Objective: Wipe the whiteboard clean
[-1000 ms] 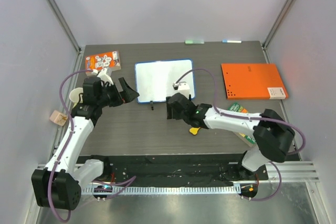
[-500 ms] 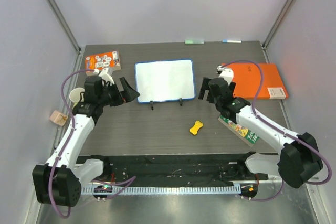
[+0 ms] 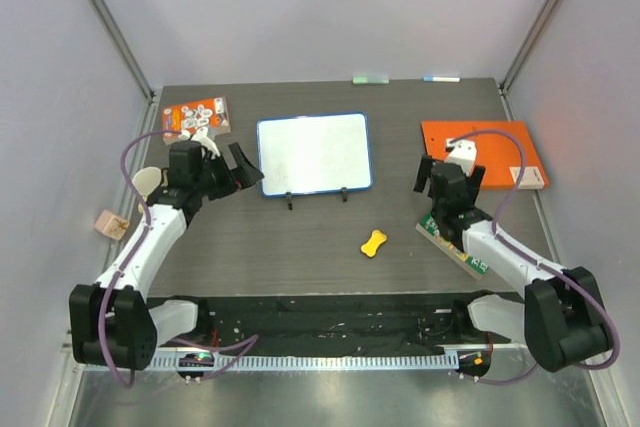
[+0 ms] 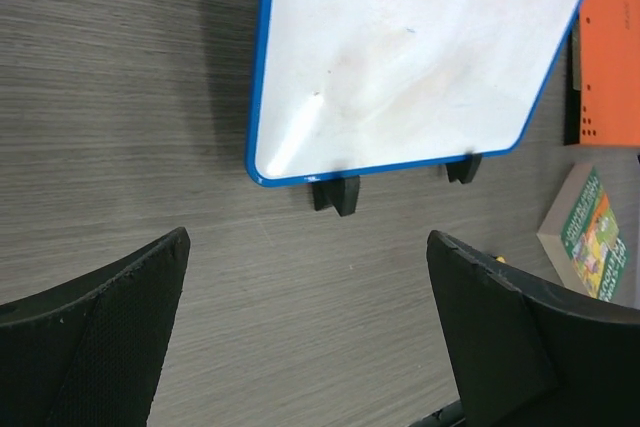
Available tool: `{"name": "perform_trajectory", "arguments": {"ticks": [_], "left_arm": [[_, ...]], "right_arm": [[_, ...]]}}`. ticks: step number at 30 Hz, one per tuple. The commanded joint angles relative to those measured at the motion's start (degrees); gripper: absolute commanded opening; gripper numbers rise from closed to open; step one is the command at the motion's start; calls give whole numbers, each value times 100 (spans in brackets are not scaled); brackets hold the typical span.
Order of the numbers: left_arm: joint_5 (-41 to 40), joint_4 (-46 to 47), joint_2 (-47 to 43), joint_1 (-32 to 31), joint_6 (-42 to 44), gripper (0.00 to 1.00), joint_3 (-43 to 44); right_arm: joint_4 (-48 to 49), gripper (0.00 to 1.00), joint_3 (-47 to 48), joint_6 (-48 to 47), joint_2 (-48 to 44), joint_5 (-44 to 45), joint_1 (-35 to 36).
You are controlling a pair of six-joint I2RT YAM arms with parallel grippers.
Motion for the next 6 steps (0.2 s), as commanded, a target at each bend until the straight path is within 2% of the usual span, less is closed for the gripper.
{"name": "perform_trajectory", "arguments": {"ticks": [1,3,5,6], "left_arm": [[-457,484,284,-15,112,100,263],[-649,651,468,-15,77,100,219],[-957,740,617,-24,-54,100,166],[-1471,740,653,-15,-124,100,166]], "right_arm": [[2637,100,-1161,-953,-532,447,-438],[3426,100,-1713,-1086,-629,517,-545],[3746,100,-1962,-1235,-620,535,-589],[3887,100,-2111,-1262,-551,474,-589]]}}
